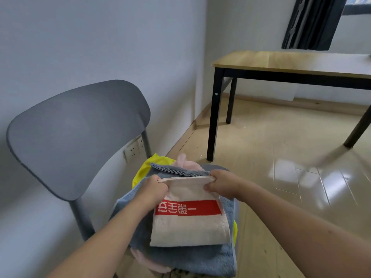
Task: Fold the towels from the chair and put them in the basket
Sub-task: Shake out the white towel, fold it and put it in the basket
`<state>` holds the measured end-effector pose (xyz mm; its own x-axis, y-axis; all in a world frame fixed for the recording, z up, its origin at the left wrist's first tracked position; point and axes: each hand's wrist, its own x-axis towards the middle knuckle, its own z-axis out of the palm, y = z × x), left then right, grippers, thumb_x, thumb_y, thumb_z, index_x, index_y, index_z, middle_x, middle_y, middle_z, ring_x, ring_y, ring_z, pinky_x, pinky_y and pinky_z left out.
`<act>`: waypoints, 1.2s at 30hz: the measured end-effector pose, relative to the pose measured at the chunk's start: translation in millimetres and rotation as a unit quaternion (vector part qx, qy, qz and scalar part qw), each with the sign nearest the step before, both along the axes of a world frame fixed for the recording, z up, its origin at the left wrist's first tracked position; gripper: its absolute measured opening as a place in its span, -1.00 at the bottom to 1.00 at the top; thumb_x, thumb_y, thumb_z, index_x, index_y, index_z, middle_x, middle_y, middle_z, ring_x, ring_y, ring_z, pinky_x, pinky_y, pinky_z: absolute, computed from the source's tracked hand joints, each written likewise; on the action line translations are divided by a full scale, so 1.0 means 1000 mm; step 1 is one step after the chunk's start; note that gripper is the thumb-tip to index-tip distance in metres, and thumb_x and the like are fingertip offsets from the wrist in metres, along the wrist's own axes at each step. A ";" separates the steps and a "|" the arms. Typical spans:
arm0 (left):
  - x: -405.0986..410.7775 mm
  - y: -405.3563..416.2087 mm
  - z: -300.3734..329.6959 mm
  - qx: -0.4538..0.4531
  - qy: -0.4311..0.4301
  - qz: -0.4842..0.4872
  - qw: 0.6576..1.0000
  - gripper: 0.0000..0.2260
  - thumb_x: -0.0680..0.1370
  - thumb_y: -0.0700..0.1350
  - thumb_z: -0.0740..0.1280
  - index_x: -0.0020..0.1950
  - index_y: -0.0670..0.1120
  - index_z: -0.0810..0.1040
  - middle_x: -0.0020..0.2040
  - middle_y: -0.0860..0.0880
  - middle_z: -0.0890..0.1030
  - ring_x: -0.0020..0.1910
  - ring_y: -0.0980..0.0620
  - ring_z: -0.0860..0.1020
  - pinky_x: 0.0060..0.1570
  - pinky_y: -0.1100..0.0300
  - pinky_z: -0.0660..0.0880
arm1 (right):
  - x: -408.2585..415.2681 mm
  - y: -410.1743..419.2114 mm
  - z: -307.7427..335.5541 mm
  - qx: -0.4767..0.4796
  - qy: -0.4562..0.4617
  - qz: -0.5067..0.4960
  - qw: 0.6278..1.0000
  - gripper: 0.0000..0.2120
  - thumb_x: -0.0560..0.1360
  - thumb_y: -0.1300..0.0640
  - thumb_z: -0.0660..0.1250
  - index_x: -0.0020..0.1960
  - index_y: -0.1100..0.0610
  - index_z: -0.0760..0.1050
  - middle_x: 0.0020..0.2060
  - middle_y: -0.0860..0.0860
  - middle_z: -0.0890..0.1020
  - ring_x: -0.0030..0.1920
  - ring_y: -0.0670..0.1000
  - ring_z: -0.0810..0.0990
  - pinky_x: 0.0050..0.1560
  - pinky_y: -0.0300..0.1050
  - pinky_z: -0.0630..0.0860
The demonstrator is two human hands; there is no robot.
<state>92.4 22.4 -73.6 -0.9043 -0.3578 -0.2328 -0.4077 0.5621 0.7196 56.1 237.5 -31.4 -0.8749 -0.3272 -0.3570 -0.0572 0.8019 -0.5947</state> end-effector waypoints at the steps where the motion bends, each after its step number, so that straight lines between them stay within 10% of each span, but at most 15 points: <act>1: -0.005 0.000 -0.006 0.004 -0.011 0.001 1.000 -0.94 0.43 -0.15 0.25 -0.11 -0.06 0.44 -0.09 -0.10 0.56 -0.05 -0.10 0.53 -0.20 0.14 0.39 | -0.003 -0.001 -0.005 -0.015 -0.025 -0.014 0.999 -0.98 0.50 0.10 0.29 -0.11 0.02 0.46 -0.14 0.01 0.56 -0.20 -0.02 0.51 -0.36 -0.22 0.38; 7: -0.014 -0.003 -0.020 0.090 -0.042 0.006 0.995 -0.90 0.44 -0.21 0.23 -0.06 -0.10 0.44 -0.16 -0.12 0.57 -0.24 -0.06 0.55 -0.32 0.17 0.41 | -0.017 -0.009 -0.014 -0.109 -0.127 -0.103 0.981 -0.75 0.50 0.26 0.35 0.17 0.20 0.46 -0.11 0.10 0.61 -0.22 0.03 0.61 -0.37 -0.22 0.59; 12: -0.014 -0.003 -0.020 0.184 -0.050 0.038 0.981 -0.79 0.45 -0.32 0.18 0.02 -0.14 0.49 -0.19 -0.19 0.59 -0.38 -0.07 0.54 -0.40 0.17 0.45 | -0.024 -0.015 -0.016 -0.149 -0.151 -0.127 0.969 -0.77 0.47 0.32 0.37 0.11 0.26 0.49 -0.01 0.18 0.64 -0.04 0.15 0.66 0.03 0.06 0.63; 17: -0.012 0.004 -0.008 0.076 -0.057 -0.012 0.995 -0.79 0.47 -0.36 0.20 -0.34 -0.13 0.39 -0.37 -0.04 0.43 -0.47 0.06 0.38 -0.59 0.32 0.27 | -0.025 -0.013 -0.021 -0.180 -0.159 -0.128 0.962 -0.69 0.46 0.40 0.35 0.16 0.19 0.45 0.01 0.15 0.59 0.00 0.16 0.62 0.05 0.09 0.62; 21: -0.011 0.006 0.014 0.015 -0.078 -0.123 0.989 -0.89 0.46 -0.27 0.25 -0.13 -0.16 0.57 -0.24 -0.08 0.51 -0.27 0.01 0.49 -0.30 0.20 0.39 | -0.021 -0.006 -0.013 -0.053 -0.132 -0.002 0.990 -0.72 0.45 0.30 0.37 0.16 0.21 0.52 -0.09 0.09 0.62 -0.19 0.03 0.60 -0.35 -0.28 0.57; 25: 0.000 -0.001 0.051 0.024 -0.034 -0.182 0.982 -0.84 0.23 -0.17 0.23 -0.22 -0.07 0.46 -0.28 0.00 0.48 -0.29 0.05 0.42 -0.34 0.24 0.34 | -0.019 -0.002 0.014 0.065 -0.027 0.090 0.993 -0.75 0.38 0.13 0.45 0.04 0.15 0.56 0.00 0.07 0.62 -0.02 0.06 0.57 0.06 -0.04 0.53; 29: 0.007 0.000 0.104 -0.048 0.013 -0.274 0.961 -0.80 0.35 -0.25 0.26 -0.11 -0.02 0.57 -0.20 0.00 0.58 -0.15 0.02 0.55 -0.23 0.23 0.44 | -0.006 0.004 0.067 0.059 0.024 0.151 0.986 -0.84 0.41 0.08 0.41 -0.10 0.00 0.44 -0.10 -0.04 0.55 -0.07 -0.02 0.53 -0.10 -0.19 0.51; 36: 0.050 -0.004 0.108 -0.390 0.191 -0.364 0.824 -0.88 0.33 -0.07 0.27 -0.18 0.06 0.38 -0.08 0.06 0.44 -0.06 0.01 0.42 0.00 0.11 0.45 | 0.053 0.016 0.072 0.111 0.240 0.173 0.949 -0.80 0.43 0.06 0.37 -0.09 0.06 0.36 -0.10 -0.03 0.50 -0.19 0.00 0.49 -0.29 -0.19 0.46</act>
